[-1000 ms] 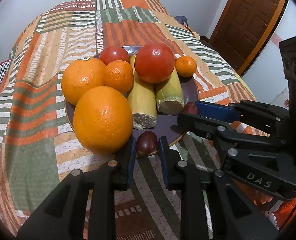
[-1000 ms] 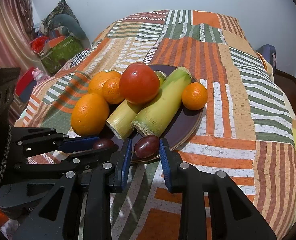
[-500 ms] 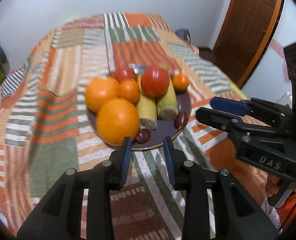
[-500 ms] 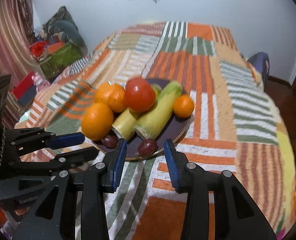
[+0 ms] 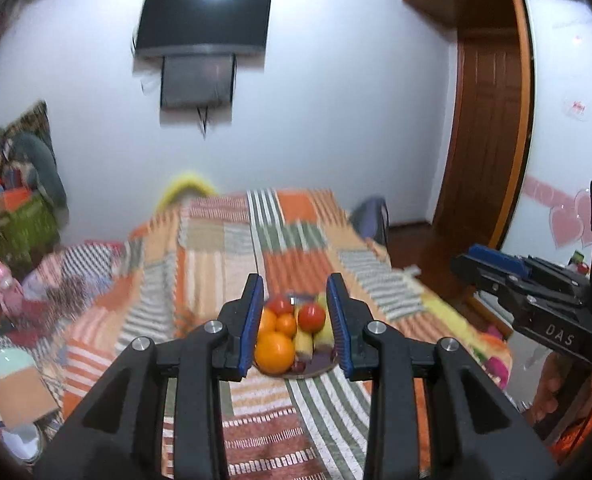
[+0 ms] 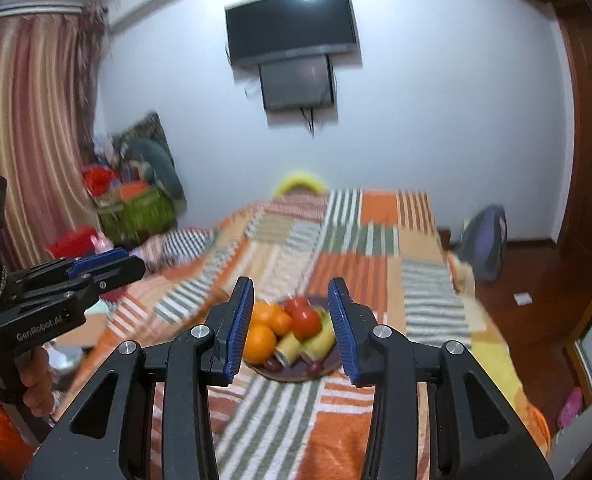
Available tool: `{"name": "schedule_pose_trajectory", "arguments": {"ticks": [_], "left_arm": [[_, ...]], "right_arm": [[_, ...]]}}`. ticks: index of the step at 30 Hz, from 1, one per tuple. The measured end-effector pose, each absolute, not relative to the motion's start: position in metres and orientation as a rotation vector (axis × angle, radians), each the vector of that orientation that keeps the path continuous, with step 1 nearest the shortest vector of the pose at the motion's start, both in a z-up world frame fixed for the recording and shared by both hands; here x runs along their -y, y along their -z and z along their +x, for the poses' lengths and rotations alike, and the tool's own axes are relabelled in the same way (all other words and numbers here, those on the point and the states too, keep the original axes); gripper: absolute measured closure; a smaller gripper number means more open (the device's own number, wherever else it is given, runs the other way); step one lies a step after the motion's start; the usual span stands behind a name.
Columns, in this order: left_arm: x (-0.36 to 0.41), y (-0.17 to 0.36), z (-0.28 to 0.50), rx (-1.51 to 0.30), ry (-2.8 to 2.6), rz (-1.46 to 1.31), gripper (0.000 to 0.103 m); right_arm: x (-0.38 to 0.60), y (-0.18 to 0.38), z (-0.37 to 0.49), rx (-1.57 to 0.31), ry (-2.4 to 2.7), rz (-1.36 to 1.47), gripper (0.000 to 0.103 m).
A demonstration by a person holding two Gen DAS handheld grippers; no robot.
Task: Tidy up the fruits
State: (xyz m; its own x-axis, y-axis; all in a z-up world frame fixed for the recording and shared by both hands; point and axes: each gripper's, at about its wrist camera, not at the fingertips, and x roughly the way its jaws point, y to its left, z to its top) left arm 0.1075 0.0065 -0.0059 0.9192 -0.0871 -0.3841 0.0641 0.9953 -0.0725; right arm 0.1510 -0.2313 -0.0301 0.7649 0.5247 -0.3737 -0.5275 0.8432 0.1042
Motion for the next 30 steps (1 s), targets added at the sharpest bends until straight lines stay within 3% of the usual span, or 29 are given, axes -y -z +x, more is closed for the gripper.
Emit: {"name": "schedule_pose_trajectory", "arguments": {"ticks": [3,6,11,16,20,30], "left_arm": [[-0.002,-0.012,0.081,-0.329,0.079,-0.054,0.066],[0.007,-0.024,0.057,-0.26,0.057,-0.027,0.044],[0.017,-0.033,0.031,-0.201,0.044,0.005,0.029],[0.017,-0.035,0.017,-0.178,0.029,-0.005,0.012],[0.015,-0.033,0.011,-0.176,0.032,-0.02,0.008],[0.014,-0.03,0.007,-0.178,0.037,-0.028,0.003]], "right_arm": [[0.233,0.014,0.127,-0.331,-0.569,-0.007,0.067],[0.235,0.001,0.107,-0.262,-0.559,0.006,0.05],[0.236,-0.008,0.089,-0.189,-0.538,0.009,0.041],[0.233,-0.008,0.085,-0.154,-0.516,0.01,0.019],[0.23,-0.006,0.076,-0.127,-0.477,-0.007,0.001],[0.231,-0.002,0.064,-0.104,-0.452,-0.019,0.0]]}}
